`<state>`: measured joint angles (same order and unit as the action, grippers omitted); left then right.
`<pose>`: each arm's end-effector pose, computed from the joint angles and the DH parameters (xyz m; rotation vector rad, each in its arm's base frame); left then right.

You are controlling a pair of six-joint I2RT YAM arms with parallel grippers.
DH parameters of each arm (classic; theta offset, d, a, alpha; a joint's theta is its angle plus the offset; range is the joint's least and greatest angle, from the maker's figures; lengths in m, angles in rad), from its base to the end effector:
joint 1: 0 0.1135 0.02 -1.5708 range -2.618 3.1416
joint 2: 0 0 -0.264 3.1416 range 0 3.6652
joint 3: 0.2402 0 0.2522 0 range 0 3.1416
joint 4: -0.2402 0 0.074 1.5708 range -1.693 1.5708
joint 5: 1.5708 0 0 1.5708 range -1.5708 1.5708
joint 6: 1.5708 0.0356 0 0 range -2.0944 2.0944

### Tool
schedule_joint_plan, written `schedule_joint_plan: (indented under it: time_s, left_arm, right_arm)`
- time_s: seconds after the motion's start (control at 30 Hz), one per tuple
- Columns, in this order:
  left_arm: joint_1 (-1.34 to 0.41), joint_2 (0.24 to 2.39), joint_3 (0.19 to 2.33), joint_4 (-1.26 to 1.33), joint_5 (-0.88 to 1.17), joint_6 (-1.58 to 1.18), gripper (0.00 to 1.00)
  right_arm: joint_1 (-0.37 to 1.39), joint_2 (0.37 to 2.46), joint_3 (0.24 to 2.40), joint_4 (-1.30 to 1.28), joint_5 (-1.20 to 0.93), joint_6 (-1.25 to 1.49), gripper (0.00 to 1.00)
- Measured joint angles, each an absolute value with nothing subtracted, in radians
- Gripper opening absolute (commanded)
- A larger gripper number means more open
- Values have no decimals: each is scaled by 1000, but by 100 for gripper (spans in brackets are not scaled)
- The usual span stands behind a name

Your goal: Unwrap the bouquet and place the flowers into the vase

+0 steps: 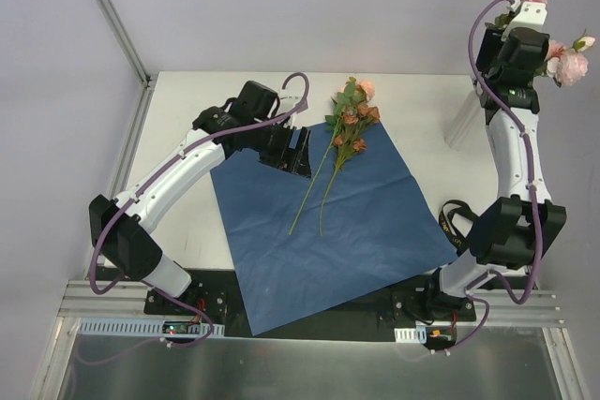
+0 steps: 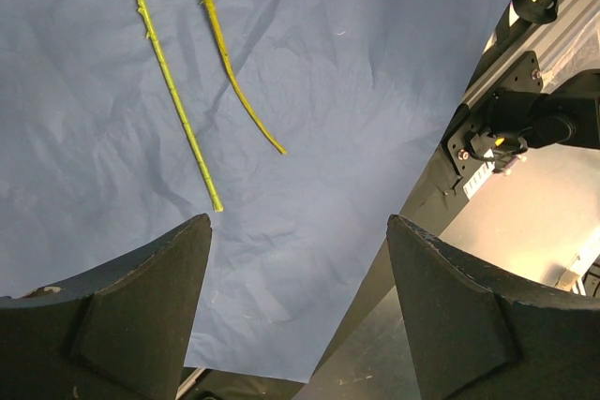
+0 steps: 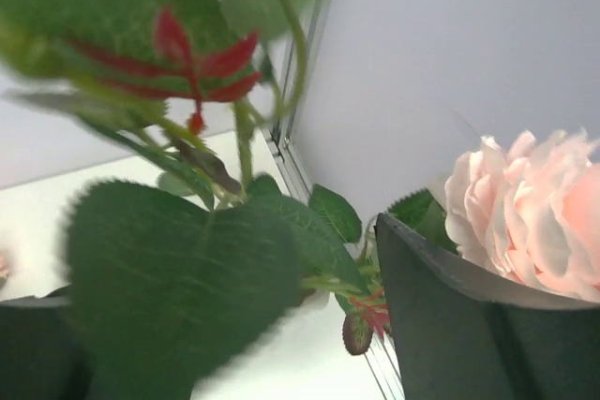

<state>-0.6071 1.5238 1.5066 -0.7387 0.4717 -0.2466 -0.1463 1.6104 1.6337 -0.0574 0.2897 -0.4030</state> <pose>0.2622 -0.2018 0.3605 0.6796 2.3317 -0.9601 0.3764 -0.0658 0.4393 0.0192 1.6430 -0.6549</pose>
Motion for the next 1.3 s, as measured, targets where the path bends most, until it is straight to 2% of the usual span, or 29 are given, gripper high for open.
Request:
schedule_joint_plan:
  time_s: [0.07,0.1,0.17,0.3,0.33,0.63,0.83,1.03,1.07,1.1,1.13,1.3]
  left_arm:
    - [-607,1524,1507,-739,472,-247,75]
    - [-607,1524,1507,-739,473,-247,75]
    - [-607,1524,1507,-739,480,-247,75]
    - [-607,1524,1507,-739,494,-252,75]
    - [-607,1524,1507,-739,496,-254,75]
    - [-607,1528,1517,-741,509,-327,74]
    - [-607,1579,1566,-739,554,-406,69]
    - [-627,1682,1630,-739,575,-449,57]
    - [-636,1703,1644,-739,574,-455,53]
    - [-645,1722,1655,-738,572,-458,44]
    - [-658,1746,1671,-740,565,-461,41]
    - [-723,1901,1782,-775,487,-478,37]
  right_arm:
    - [-143,1603,1645,-111,297,-389,79]
    - [-140,1594,1646,-136,303,-380,84]
    - [-133,1573,1648,-191,316,-364,86]
    - [-100,1519,1663,-306,357,-327,100]
    - [-89,1500,1663,-328,369,-314,97]
    - [-27,1287,1639,-448,416,-268,97]
    - [18,1159,1558,-471,414,-236,97]
    - [40,1132,1549,-612,338,-61,97]
    - [46,1134,1549,-649,306,-27,97]
    - [55,1135,1548,-683,272,3,97]
    - [66,1136,1547,-711,244,28,97]
    - [149,1145,1494,-879,85,147,97]
